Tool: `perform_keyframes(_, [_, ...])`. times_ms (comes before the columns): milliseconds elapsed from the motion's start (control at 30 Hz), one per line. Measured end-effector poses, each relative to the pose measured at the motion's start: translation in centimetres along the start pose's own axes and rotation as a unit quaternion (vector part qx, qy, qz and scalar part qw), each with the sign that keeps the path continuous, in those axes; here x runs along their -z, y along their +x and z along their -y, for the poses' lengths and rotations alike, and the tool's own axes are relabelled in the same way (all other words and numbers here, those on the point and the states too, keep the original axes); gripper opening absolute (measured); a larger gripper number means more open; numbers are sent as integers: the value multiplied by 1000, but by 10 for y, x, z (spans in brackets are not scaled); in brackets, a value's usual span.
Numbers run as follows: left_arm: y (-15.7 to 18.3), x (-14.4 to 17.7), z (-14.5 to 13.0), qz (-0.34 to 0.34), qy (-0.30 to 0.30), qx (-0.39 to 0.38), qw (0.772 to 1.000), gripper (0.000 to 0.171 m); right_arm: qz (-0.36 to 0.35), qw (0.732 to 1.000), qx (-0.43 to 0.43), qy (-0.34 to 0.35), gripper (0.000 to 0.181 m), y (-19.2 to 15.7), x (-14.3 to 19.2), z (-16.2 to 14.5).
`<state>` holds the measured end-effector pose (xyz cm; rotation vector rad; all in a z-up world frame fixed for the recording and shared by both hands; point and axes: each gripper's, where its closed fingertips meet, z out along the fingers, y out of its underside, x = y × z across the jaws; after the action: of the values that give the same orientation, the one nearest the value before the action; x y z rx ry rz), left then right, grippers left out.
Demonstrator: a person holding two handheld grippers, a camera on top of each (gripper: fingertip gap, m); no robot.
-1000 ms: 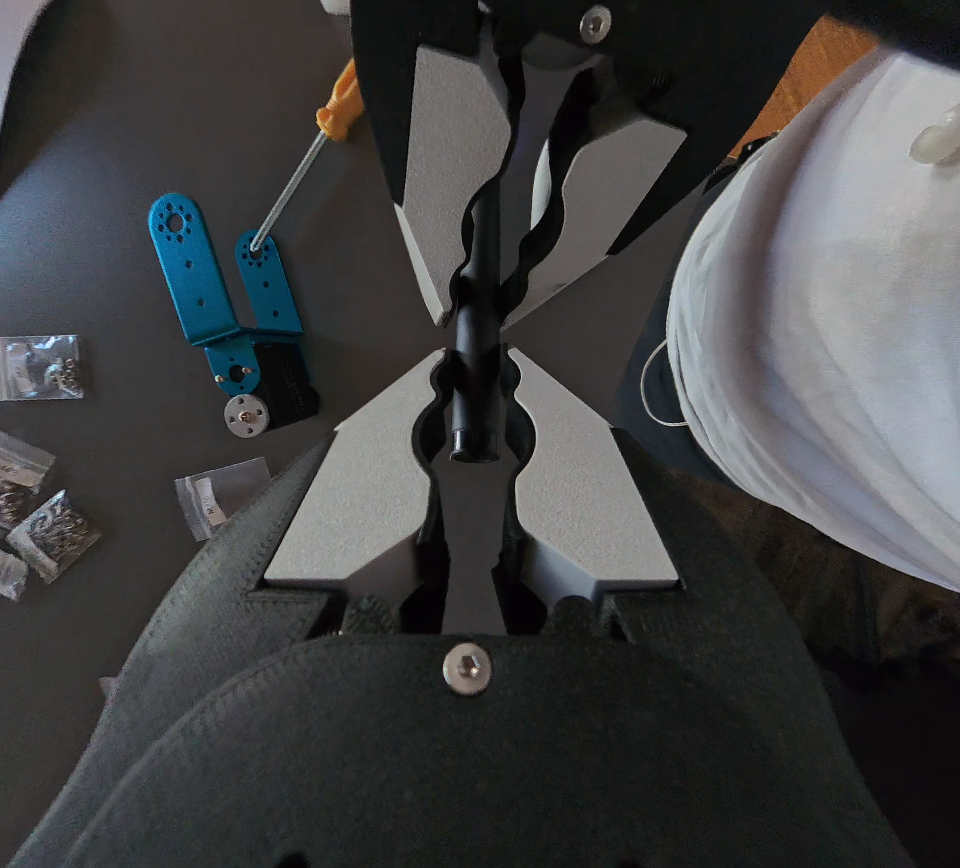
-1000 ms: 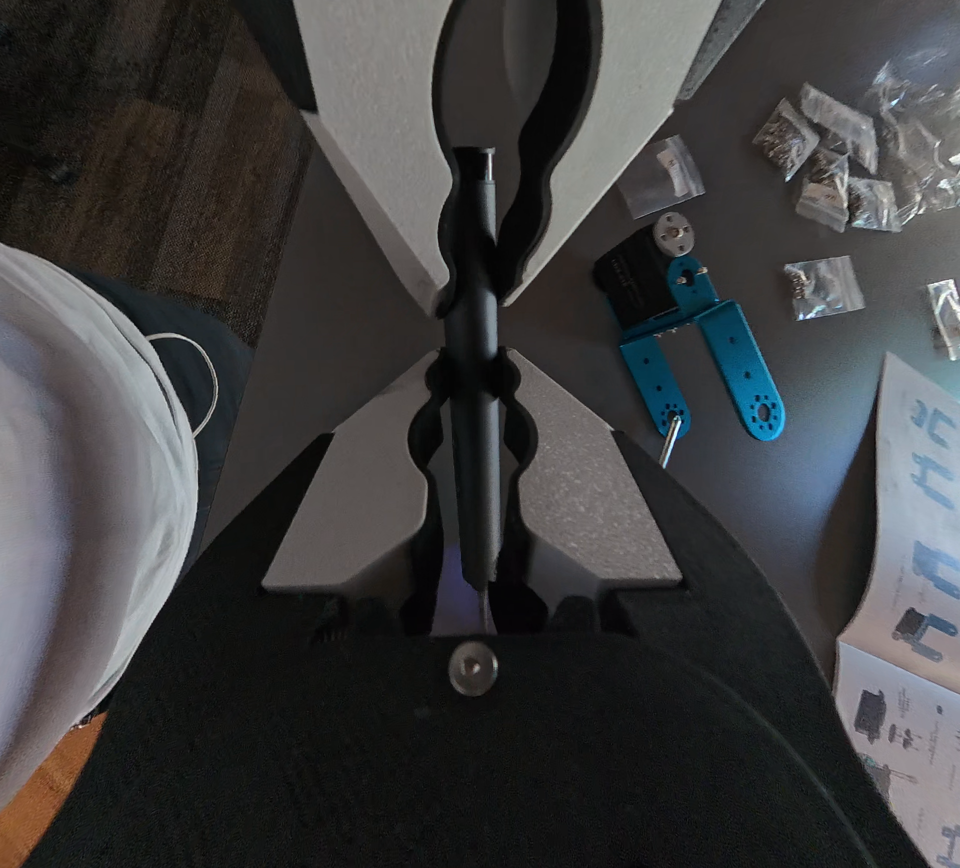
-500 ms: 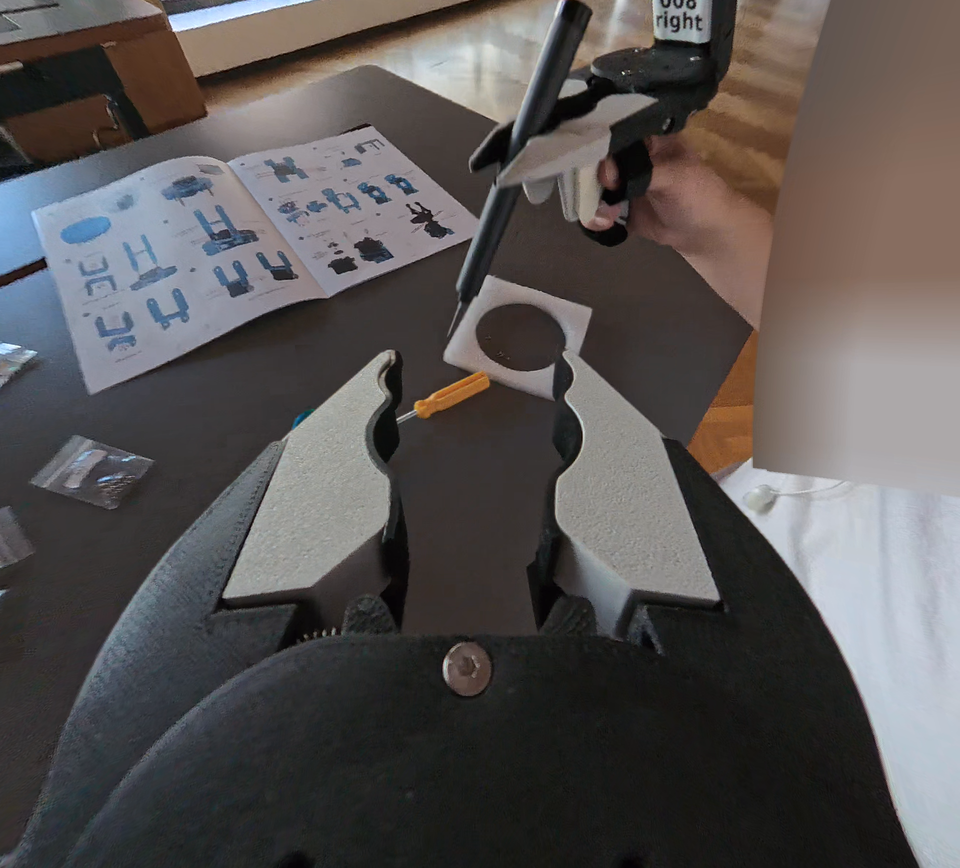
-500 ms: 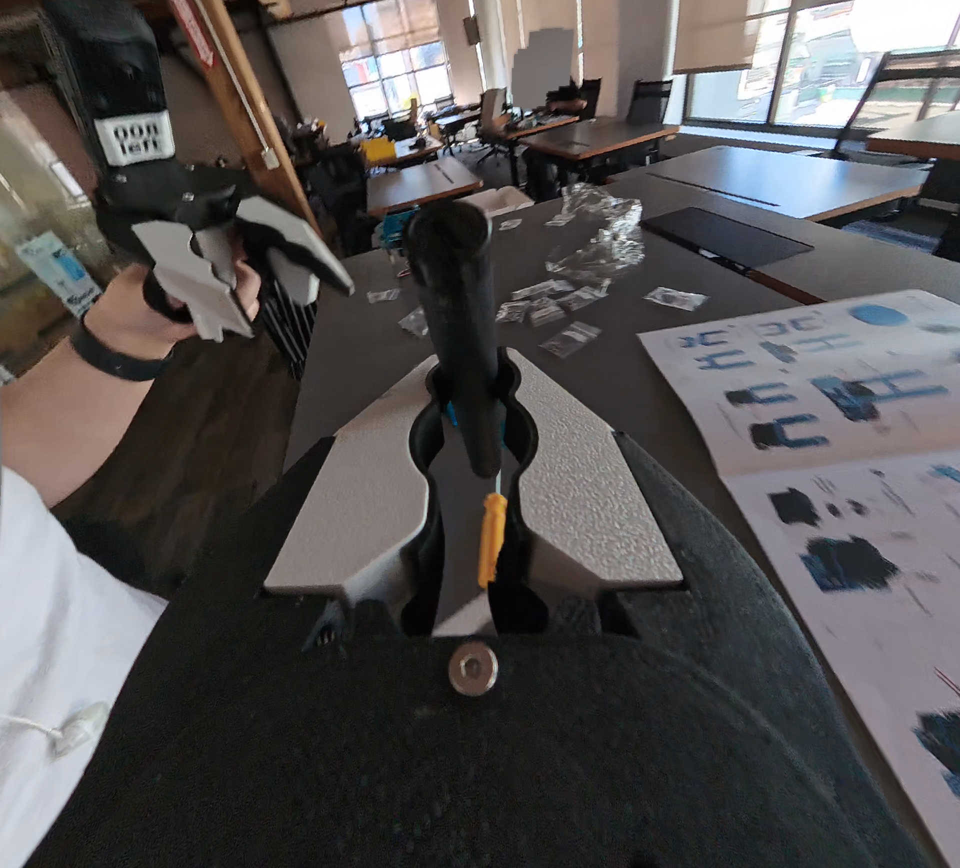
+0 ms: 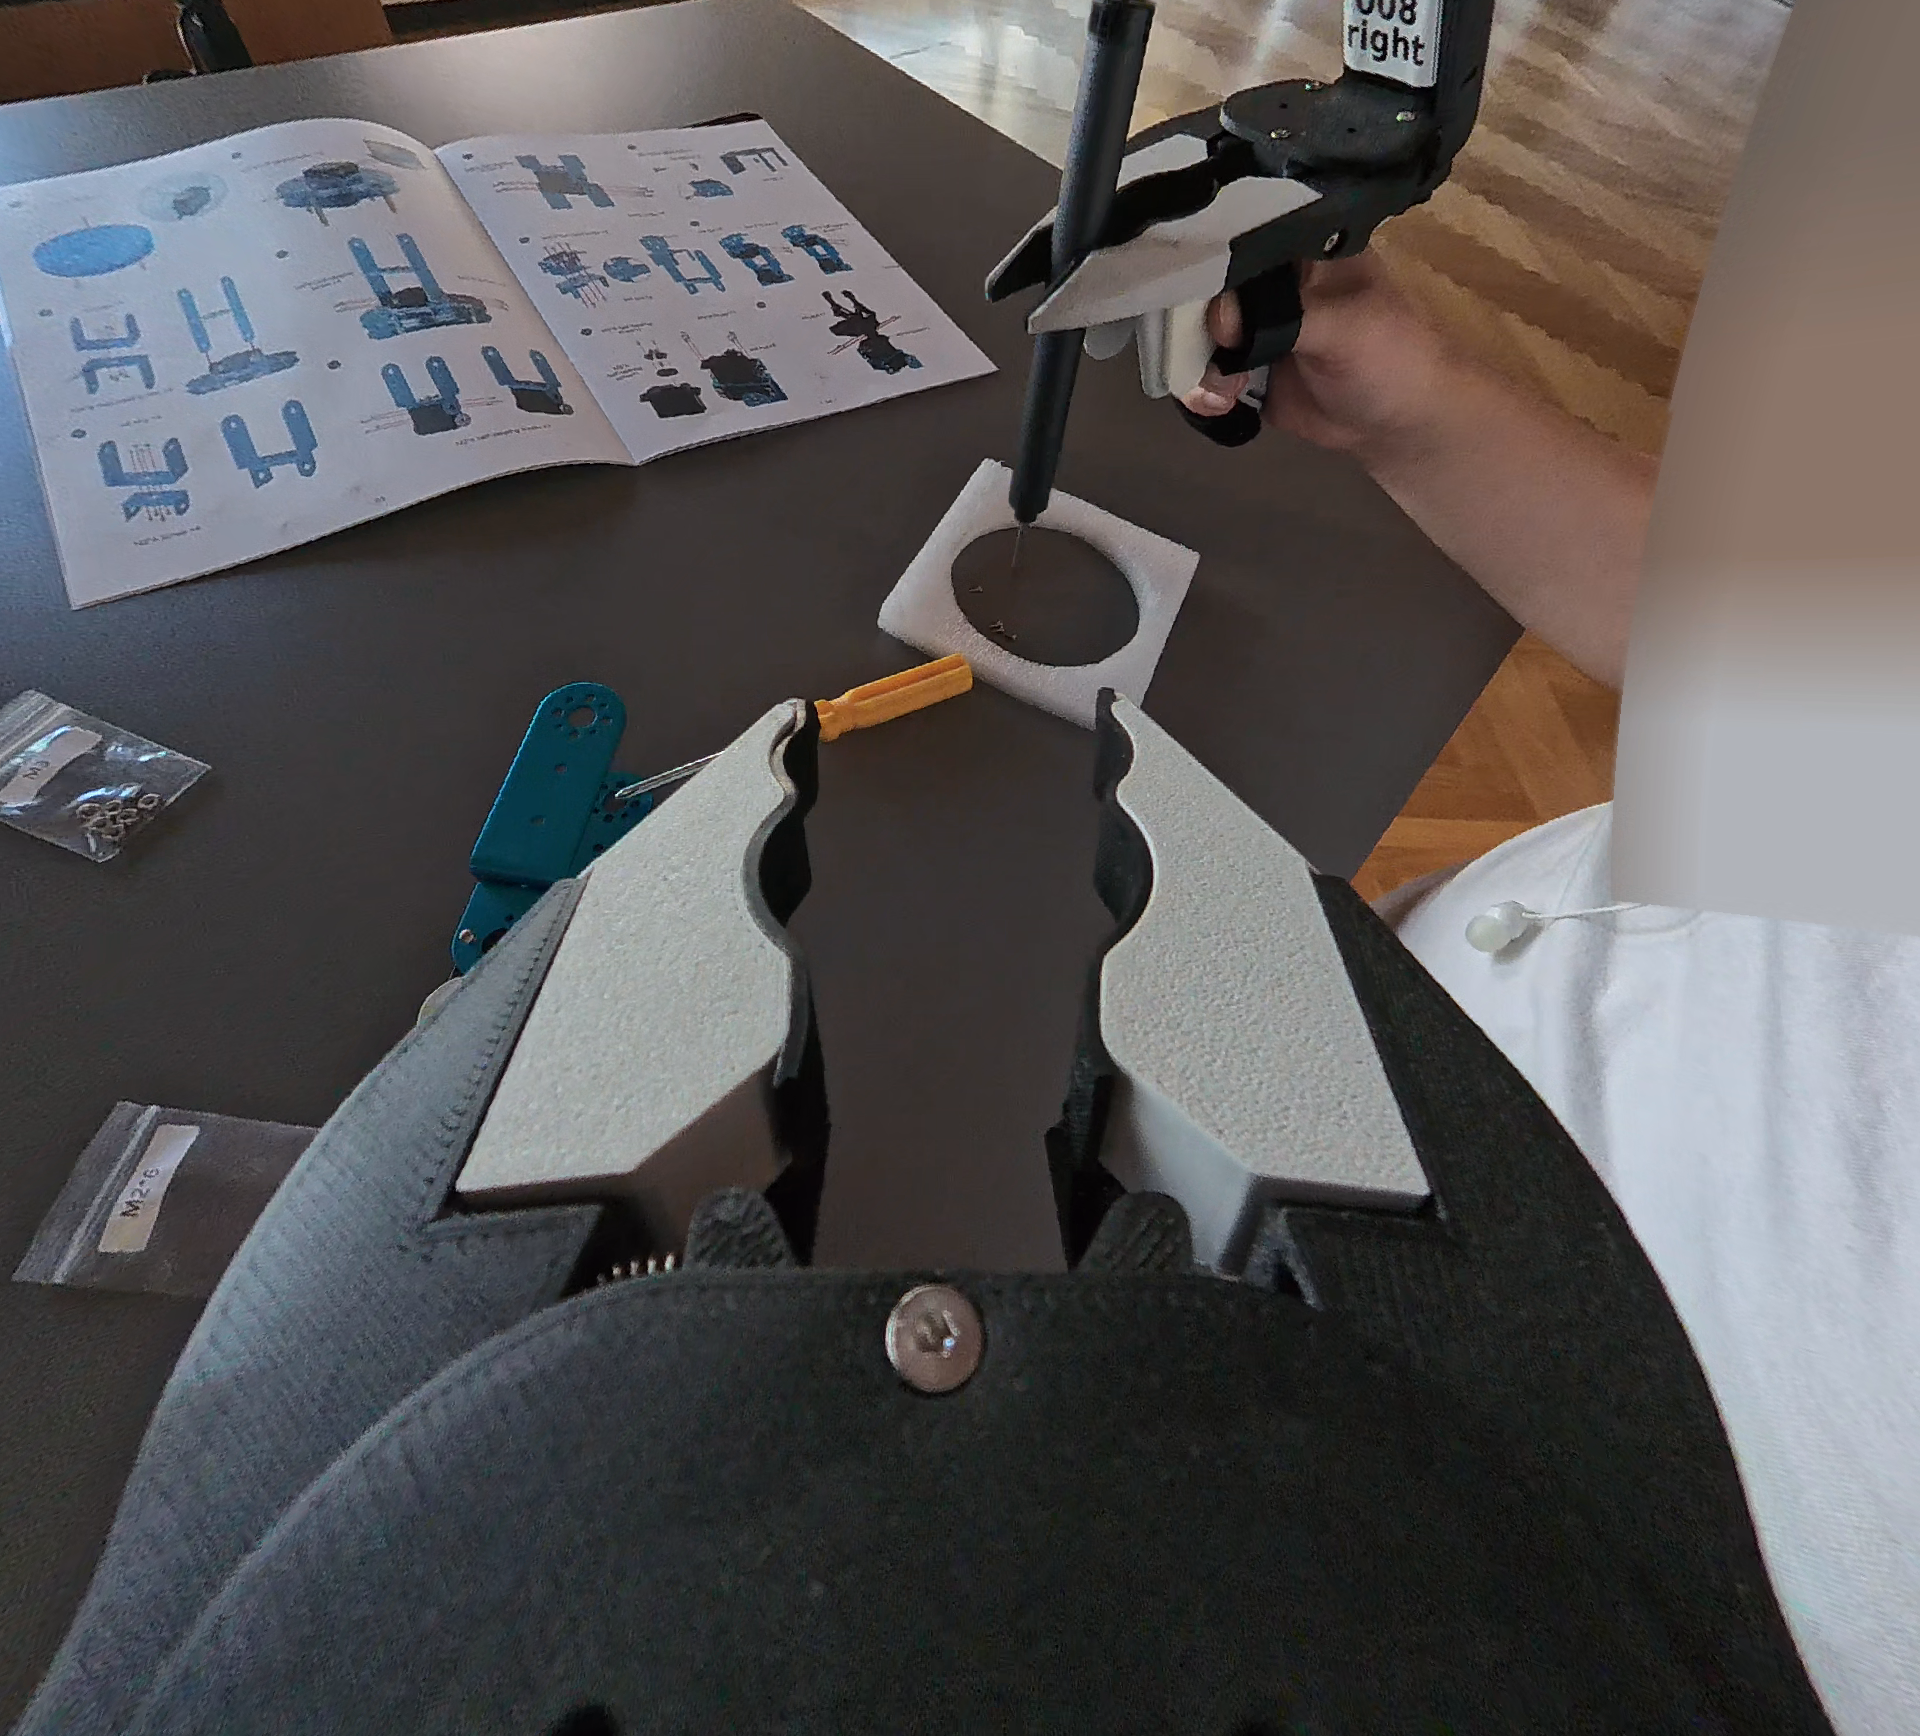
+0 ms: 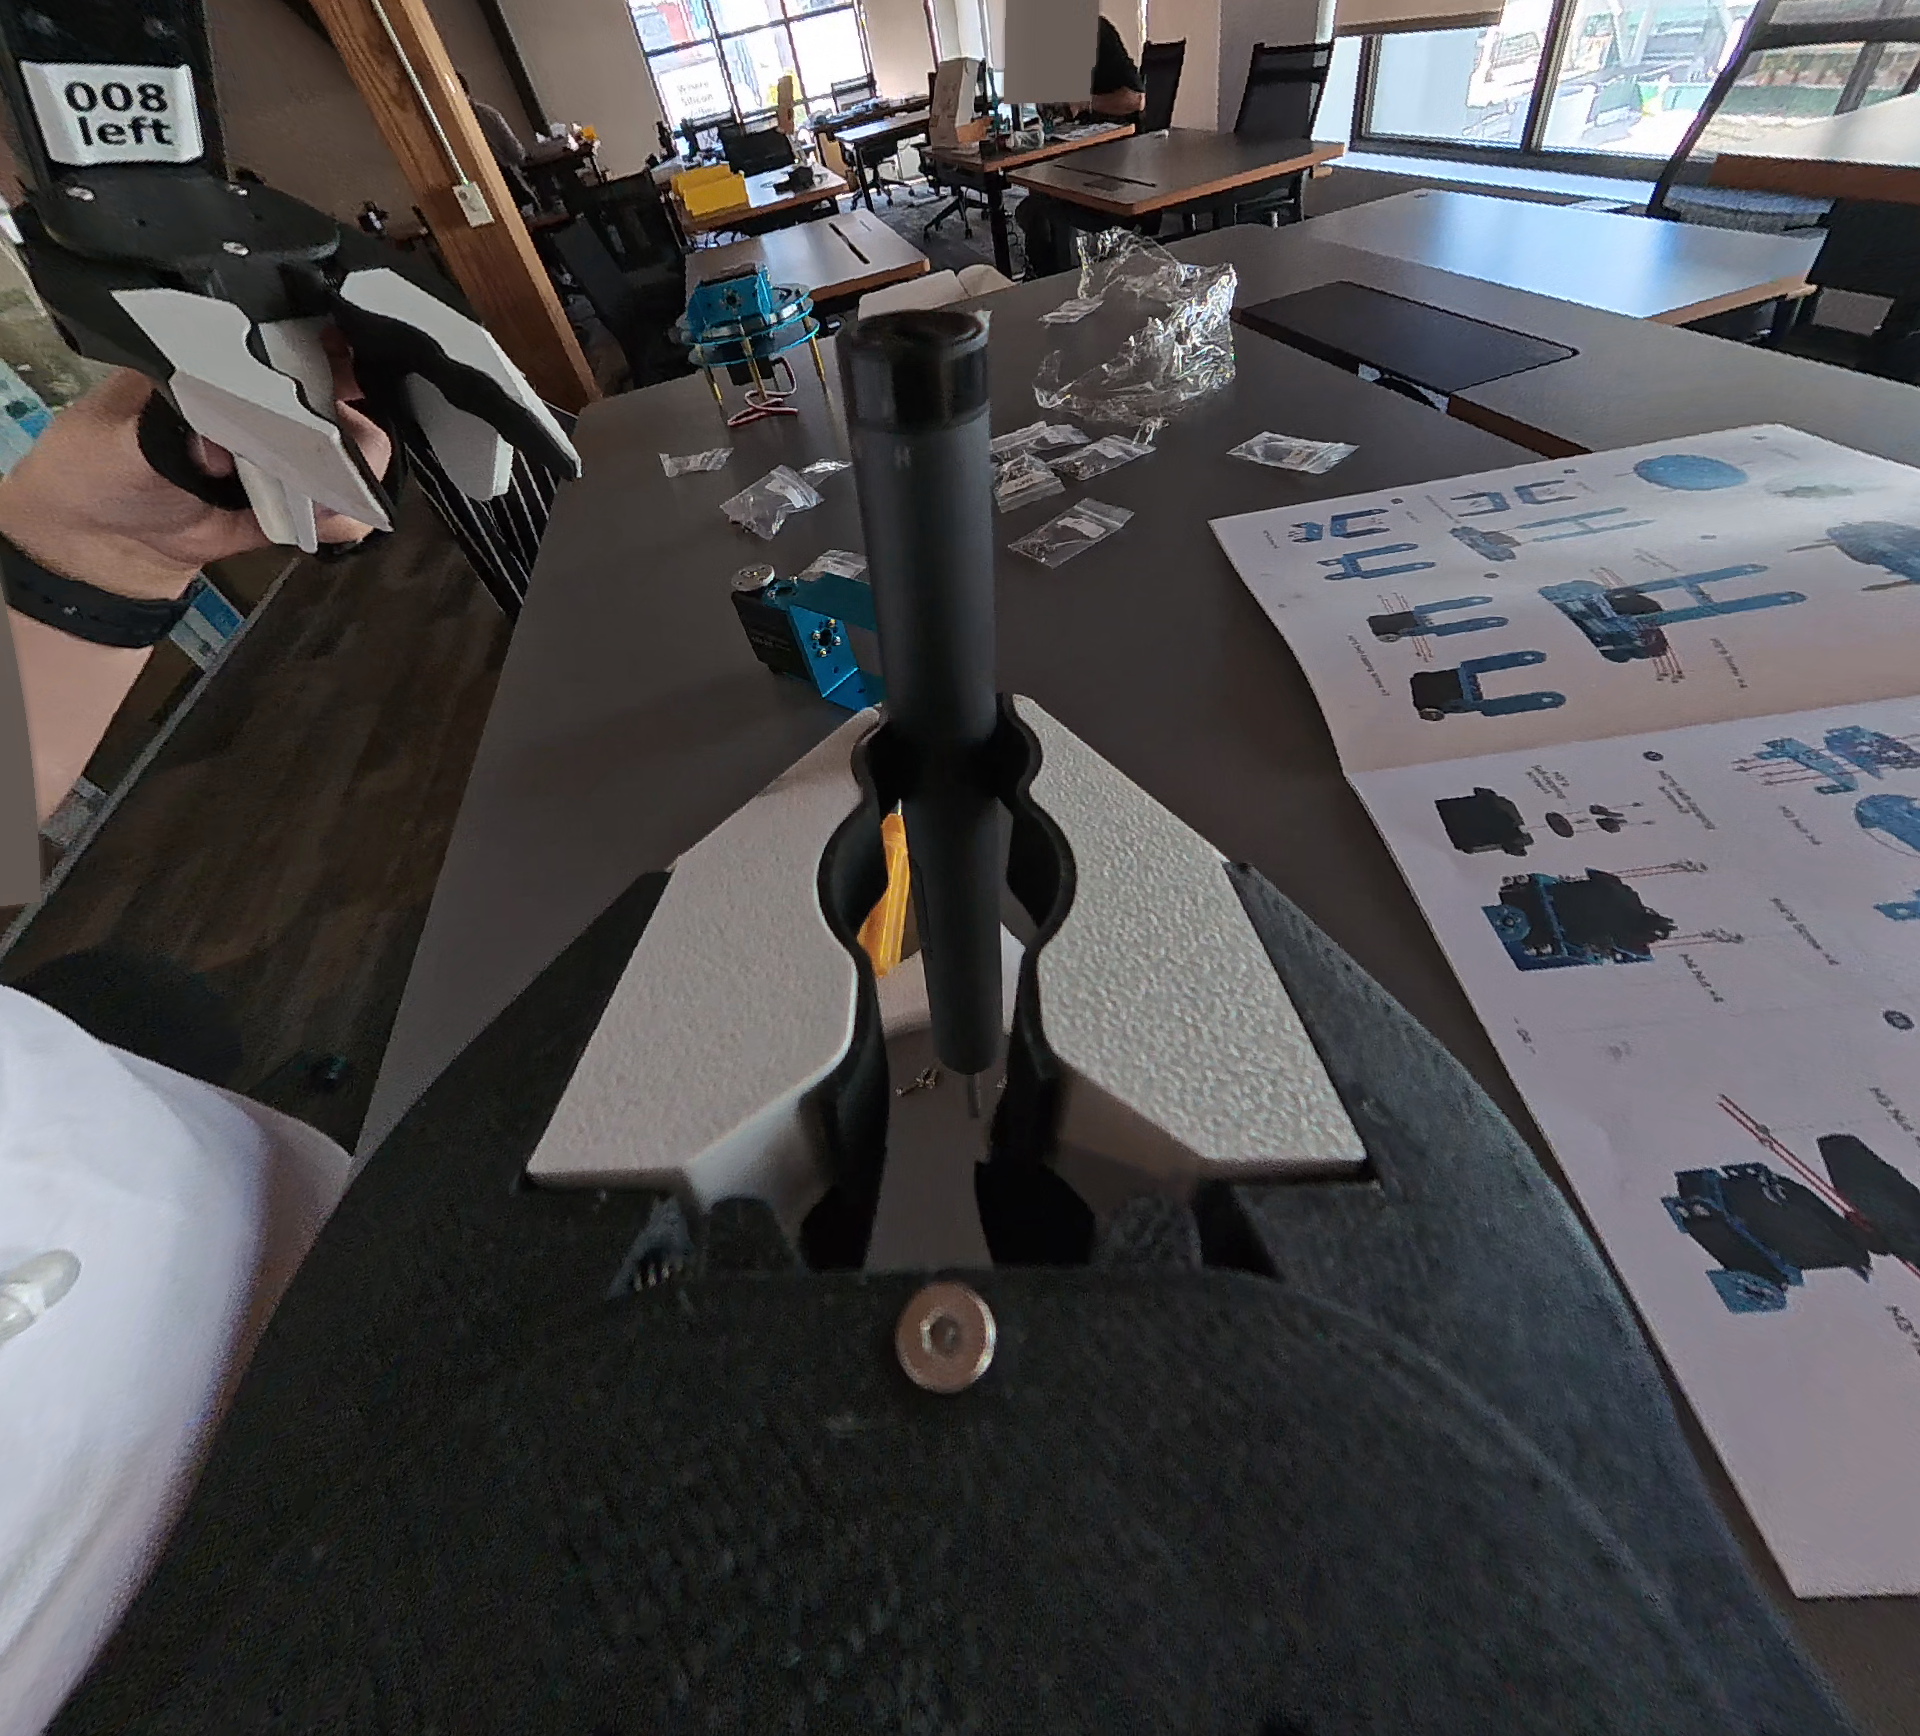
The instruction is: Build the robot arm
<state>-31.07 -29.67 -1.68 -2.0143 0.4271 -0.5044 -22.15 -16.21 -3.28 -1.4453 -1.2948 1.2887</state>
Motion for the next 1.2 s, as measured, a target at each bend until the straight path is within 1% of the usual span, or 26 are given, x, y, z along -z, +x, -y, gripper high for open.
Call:
perform_keyframes(433, [-6,5,-8,18,2,12,1000,51,14,1000,8,-8,17,5,-12,-6])
perform_keyframes(600, [-9,6,-11,21,3,16,1000,50,19,1000,19,-9,17,1,-12,1])
perform_keyframes(733, [-11,-3,-19,7,6,22,1000,43,33,999,20,2,17,-13,-11,25])
perform_keyframes(800, [-10,-17,-25,-2,3,16,1000,41,49,999,16,14,17,-24,-11,43])
perform_keyframes(900, [-1,-42,-30,-17,1,-17,1000,34,76,997,4,29,17,-41,-13,70])
perform_keyframes(933, [2,-50,-29,-18,4,-29,999,29,86,996,-1,33,17,-47,-14,79])
perform_keyframes(1000, [14,-64,-21,-42,17,-42,998,21,107,993,-12,41,17,-58,-15,94])
perform_keyframes(1033, [19,-70,-16,-54,26,-45,997,20,119,992,-15,45,17,-64,-16,100])
perform_keyframes(1133, [31,-79,-3,-110,61,-16,992,23,144,988,-8,49,17,-82,-19,115])
perform_keyframes(1200, [34,-77,6,-144,91,13,985,25,154,987,5,43,17,-92,-22,120])
